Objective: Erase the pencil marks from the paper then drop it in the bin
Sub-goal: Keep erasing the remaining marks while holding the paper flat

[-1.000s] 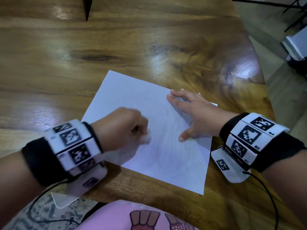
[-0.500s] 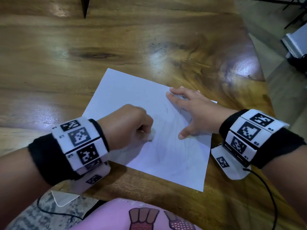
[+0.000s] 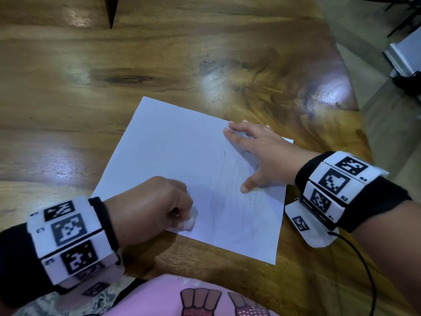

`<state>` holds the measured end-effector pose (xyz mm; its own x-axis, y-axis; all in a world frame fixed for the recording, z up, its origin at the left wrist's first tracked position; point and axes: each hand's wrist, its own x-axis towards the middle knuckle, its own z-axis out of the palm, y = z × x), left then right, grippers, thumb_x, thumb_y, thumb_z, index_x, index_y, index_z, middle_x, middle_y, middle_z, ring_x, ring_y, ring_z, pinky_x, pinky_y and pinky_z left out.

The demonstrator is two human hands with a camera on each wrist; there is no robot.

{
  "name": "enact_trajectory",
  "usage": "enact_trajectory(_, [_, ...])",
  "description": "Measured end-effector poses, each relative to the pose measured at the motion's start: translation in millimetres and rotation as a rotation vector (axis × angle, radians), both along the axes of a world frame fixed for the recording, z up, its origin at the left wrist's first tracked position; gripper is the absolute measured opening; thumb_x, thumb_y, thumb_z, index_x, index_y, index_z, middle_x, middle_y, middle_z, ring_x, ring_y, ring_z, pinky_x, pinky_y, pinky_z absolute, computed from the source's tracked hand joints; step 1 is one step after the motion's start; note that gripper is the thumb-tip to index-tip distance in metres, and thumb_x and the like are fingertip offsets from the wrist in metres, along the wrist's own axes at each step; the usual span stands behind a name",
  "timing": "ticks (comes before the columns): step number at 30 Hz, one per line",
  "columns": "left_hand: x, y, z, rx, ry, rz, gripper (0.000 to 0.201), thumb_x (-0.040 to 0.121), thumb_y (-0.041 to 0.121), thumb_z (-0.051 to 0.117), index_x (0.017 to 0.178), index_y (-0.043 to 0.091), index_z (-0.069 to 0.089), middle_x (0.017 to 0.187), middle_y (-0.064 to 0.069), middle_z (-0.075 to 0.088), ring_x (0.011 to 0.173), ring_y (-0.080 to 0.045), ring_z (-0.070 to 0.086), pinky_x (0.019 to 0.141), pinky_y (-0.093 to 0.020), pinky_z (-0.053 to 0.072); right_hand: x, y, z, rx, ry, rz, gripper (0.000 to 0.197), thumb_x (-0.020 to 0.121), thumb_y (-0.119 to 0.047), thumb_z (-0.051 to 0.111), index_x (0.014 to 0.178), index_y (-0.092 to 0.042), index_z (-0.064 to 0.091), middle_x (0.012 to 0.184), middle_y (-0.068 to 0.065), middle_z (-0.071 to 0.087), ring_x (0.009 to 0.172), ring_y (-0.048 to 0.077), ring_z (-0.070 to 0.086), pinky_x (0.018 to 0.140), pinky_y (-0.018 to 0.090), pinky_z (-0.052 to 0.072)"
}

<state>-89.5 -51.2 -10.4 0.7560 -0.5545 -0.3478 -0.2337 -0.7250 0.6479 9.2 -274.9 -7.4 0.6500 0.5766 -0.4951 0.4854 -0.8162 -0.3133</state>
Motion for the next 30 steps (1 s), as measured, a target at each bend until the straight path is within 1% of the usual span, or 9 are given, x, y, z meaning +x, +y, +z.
enact_trajectory(2, [7.1,-1.9,3.7,0.037,0.01,0.025,0.011,0.066,0.017,0.075,0.068,0.02,0.064,0.065,0.017,0.055,0.062,0.004,0.055,0.058,-0.005,0.036,-0.8,0.5,0.2,0.001,-0.004,0.005,0.117,0.067,-0.041,0.079,0.149,-0.028,-0.003,0.156,-0.015,-0.008,0.143,0.009,-0.014,0.117,0.035,-0.01])
enact_trajectory(4, [29.4,-11.1,11.9,0.039,-0.065,0.087,0.018,0.063,0.037,0.073,0.071,0.021,0.067,0.065,0.011,0.059,0.06,-0.002,0.054,0.057,-0.008,0.035,-1.3,0.8,-0.3,0.011,-0.005,0.002,0.118,0.066,-0.04,0.08,0.15,-0.026,-0.002,0.156,-0.015,-0.008,0.144,0.009,-0.013,0.118,0.036,-0.009])
enact_trajectory(5, [44.2,-17.3,15.7,0.035,-0.12,0.131,0.02,0.063,0.039,0.072,0.073,0.022,0.068,0.065,0.01,0.059,0.061,-0.006,0.054,0.058,-0.008,0.035,-1.3,0.8,-0.6,0.02,-0.004,-0.007,0.119,0.065,-0.04,0.081,0.15,-0.025,-0.001,0.156,-0.015,-0.007,0.144,0.009,-0.012,0.118,0.036,-0.008])
enact_trajectory(9, [103.3,-41.6,20.1,0.071,-0.255,0.286,0.021,0.071,0.023,0.071,0.091,0.014,0.068,0.072,0.001,0.063,0.063,-0.013,0.051,0.055,-0.002,0.032,0.4,1.2,-1.4,0.045,-0.007,-0.042,0.123,0.059,-0.04,0.084,0.15,-0.026,0.003,0.156,-0.017,-0.004,0.144,0.007,-0.008,0.118,0.038,-0.005])
enact_trajectory(12, [116.3,-53.9,16.2,0.122,-0.26,0.289,0.016,0.074,0.019,0.069,0.086,0.009,0.069,0.068,0.001,0.056,0.07,-0.017,0.049,0.051,-0.006,0.031,-0.3,1.4,-0.3,0.053,-0.005,-0.04,0.123,0.059,-0.04,0.084,0.15,-0.023,0.004,0.156,-0.016,-0.004,0.144,0.007,-0.008,0.118,0.037,-0.006])
enact_trajectory(16, [85.0,-46.7,10.3,0.117,-0.23,0.215,0.01,0.074,0.02,0.07,0.07,0.012,0.064,0.058,0.005,0.051,0.061,-0.017,0.045,0.051,-0.015,0.031,-0.4,0.2,0.0,0.046,-0.017,-0.034,0.124,0.059,-0.041,0.084,0.15,-0.021,0.001,0.157,-0.014,-0.009,0.144,0.006,-0.009,0.116,0.033,-0.008])
enact_trajectory(19, [68.1,-41.1,9.4,0.136,-0.133,0.108,0.015,0.074,0.026,0.071,0.067,0.015,0.063,0.06,0.007,0.053,0.056,-0.006,0.045,0.054,-0.004,0.033,0.0,0.0,-1.0,0.04,-0.008,-0.023,0.125,0.061,-0.041,0.083,0.15,-0.02,-0.002,0.157,-0.013,-0.012,0.144,0.006,-0.01,0.115,0.032,-0.009])
enact_trajectory(24, [106.6,-53.1,15.3,0.095,-0.279,0.304,0.011,0.073,0.018,0.07,0.078,0.009,0.068,0.058,0.013,0.047,0.067,-0.015,0.048,0.051,-0.003,0.027,0.0,0.0,-2.6,0.049,-0.014,-0.032,0.125,0.059,-0.042,0.084,0.15,-0.021,0.0,0.156,-0.015,-0.01,0.143,0.005,-0.01,0.115,0.033,-0.009])
enact_trajectory(30, [73.3,-52.6,7.3,0.128,-0.142,0.073,0.015,0.072,0.028,0.072,0.073,0.014,0.067,0.063,0.006,0.058,0.064,-0.014,0.049,0.057,-0.007,0.031,0.0,0.2,-1.9,0.044,-0.012,-0.022,0.126,0.06,-0.042,0.083,0.15,-0.019,-0.001,0.157,-0.012,-0.011,0.144,0.007,-0.011,0.115,0.034,-0.008])
